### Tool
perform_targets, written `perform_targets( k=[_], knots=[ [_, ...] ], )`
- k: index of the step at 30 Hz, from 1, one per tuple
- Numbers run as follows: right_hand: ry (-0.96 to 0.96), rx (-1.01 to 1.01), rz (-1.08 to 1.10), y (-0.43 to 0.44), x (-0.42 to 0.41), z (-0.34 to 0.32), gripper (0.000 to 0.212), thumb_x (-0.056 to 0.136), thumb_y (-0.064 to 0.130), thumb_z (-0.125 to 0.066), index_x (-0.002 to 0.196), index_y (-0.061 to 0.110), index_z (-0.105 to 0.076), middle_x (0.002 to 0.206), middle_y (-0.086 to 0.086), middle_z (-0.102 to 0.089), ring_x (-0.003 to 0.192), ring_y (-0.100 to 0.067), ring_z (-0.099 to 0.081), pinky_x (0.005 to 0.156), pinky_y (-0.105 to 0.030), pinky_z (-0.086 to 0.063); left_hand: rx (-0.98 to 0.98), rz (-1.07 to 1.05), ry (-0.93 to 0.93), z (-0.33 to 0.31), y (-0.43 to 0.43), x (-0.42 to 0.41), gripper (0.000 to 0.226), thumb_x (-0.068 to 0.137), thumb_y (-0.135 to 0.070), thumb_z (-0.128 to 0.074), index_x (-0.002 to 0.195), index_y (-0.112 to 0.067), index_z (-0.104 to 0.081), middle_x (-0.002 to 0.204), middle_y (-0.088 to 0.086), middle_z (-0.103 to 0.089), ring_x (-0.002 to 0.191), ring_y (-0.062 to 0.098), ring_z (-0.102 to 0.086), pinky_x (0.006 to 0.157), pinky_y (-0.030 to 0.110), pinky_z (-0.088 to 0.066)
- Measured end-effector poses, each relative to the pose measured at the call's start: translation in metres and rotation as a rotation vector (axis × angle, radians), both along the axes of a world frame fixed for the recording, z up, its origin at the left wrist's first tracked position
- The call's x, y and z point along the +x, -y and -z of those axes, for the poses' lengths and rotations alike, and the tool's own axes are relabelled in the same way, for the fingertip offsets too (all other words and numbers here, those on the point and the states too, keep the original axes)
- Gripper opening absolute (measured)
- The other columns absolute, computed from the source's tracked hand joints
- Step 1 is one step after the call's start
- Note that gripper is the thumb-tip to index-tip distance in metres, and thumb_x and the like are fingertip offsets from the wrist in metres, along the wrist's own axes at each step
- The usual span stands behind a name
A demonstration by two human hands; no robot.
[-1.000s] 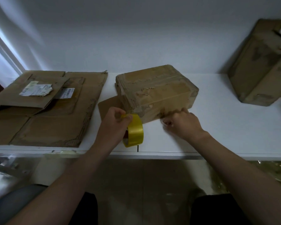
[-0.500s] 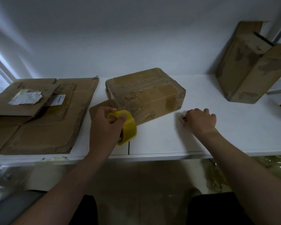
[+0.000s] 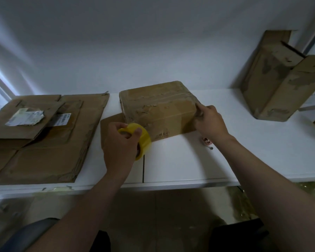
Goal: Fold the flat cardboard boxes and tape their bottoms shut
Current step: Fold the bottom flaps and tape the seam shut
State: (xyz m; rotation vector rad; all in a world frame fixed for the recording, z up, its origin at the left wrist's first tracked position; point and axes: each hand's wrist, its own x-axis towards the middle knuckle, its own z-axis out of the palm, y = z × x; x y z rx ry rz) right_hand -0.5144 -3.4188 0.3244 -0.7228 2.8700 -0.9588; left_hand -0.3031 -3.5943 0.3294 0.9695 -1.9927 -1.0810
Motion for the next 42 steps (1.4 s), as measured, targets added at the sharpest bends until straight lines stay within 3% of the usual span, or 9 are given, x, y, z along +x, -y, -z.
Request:
perform_targets(
  k=[3,6,11,18,24,30,35,38,42],
  knots=[
    [-0.196,0.088,0.007,0.000,0.009,0.008,0.074,0.085,0.011,-0.052,0.151,0.038,-0.034,0.115,-0.007,-0.047,0.093,-0.035,-0.051,0.077,-0.044,-0.052,0.011,-0.002,0.019,0.000,0.023,-0.017,0.042,0.085,-0.044,-0.076,0.115,-0.026,-0.054,0.106,-0.005,-0.060,0.098,0.019,-0.061,0.071,0.033,-0.046],
    [-0.193,0.070,0.023,0.002,0.015,0.011,0.065,0.086,0.017,-0.054,0.148,0.033,-0.041,0.114,-0.007,-0.049,0.096,-0.033,-0.051,0.073,-0.042,-0.052,0.035,-0.011,0.032,-0.004,0.042,-0.034,0.039,0.084,-0.043,-0.076,0.112,-0.029,-0.052,0.107,-0.005,-0.058,0.104,0.025,-0.062,0.085,0.046,-0.054],
    [-0.266,0.097,-0.016,0.012,0.045,0.002,0.049,0.088,0.018,-0.057,0.137,0.025,-0.057,0.108,-0.007,-0.058,0.096,-0.032,-0.055,0.076,-0.042,-0.053,0.114,-0.050,-0.012,-0.015,0.071,-0.041,0.040,0.082,-0.044,-0.077,0.109,-0.030,-0.050,0.109,0.001,-0.061,0.099,0.027,-0.065,0.082,0.050,-0.059],
    [0.205,-0.493,0.050,0.001,0.039,-0.028,0.033,0.090,0.006,-0.052,0.089,0.022,-0.080,0.073,0.002,-0.074,0.062,-0.010,-0.066,0.060,-0.021,-0.052,0.090,0.017,-0.011,-0.022,0.055,-0.019,0.039,0.084,-0.042,-0.077,0.113,-0.029,-0.054,0.110,-0.004,-0.057,0.103,0.022,-0.062,0.085,0.044,-0.057],
    [0.073,-0.148,0.011,0.013,0.035,-0.021,0.043,0.090,0.013,-0.056,0.126,0.033,-0.068,0.118,0.000,-0.065,0.095,-0.018,-0.063,0.085,-0.031,-0.051,0.088,0.114,0.088,-0.007,0.019,0.001,0.039,0.086,-0.044,-0.075,0.117,-0.028,-0.058,0.098,-0.014,-0.056,0.101,0.020,-0.062,0.086,0.043,-0.055],
    [-0.135,0.204,0.110,0.011,0.053,-0.026,0.037,0.099,0.025,-0.050,0.128,0.041,-0.067,0.123,-0.004,-0.066,0.108,-0.035,-0.061,0.078,-0.034,-0.041,0.063,0.183,0.103,0.002,0.008,-0.023,0.036,0.092,-0.034,-0.069,0.123,-0.026,-0.053,0.097,-0.010,-0.054,0.093,0.015,-0.053,0.067,0.024,-0.042],
    [-0.040,0.007,-0.118,0.008,0.057,-0.017,0.037,0.093,0.013,-0.055,0.119,0.030,-0.074,0.115,0.010,-0.073,0.102,-0.016,-0.066,0.084,-0.030,-0.054,0.169,0.094,0.023,-0.006,0.026,-0.044,0.033,0.089,-0.035,-0.072,0.119,-0.028,-0.059,0.100,-0.009,-0.056,0.100,0.021,-0.061,0.081,0.040,-0.056],
    [0.095,-0.115,-0.272,0.008,0.057,-0.022,0.039,0.089,0.003,-0.053,0.108,0.026,-0.079,0.107,0.017,-0.073,0.095,0.007,-0.062,0.082,-0.010,-0.046,0.150,0.043,-0.015,-0.015,0.040,-0.039,0.036,0.085,-0.039,-0.074,0.117,-0.034,-0.060,0.102,-0.011,-0.061,0.098,0.019,-0.064,0.083,0.049,-0.059],
    [-0.142,-0.264,-0.024,0.001,0.031,-0.026,0.044,0.085,0.002,-0.053,0.106,0.033,-0.077,0.104,0.011,-0.062,0.095,-0.010,-0.060,0.083,-0.015,-0.042,0.136,0.016,-0.024,-0.018,0.049,-0.021,0.036,0.086,-0.038,-0.074,0.118,-0.034,-0.059,0.094,-0.025,-0.053,0.094,0.014,-0.062,0.082,0.047,-0.059]
  ],
)
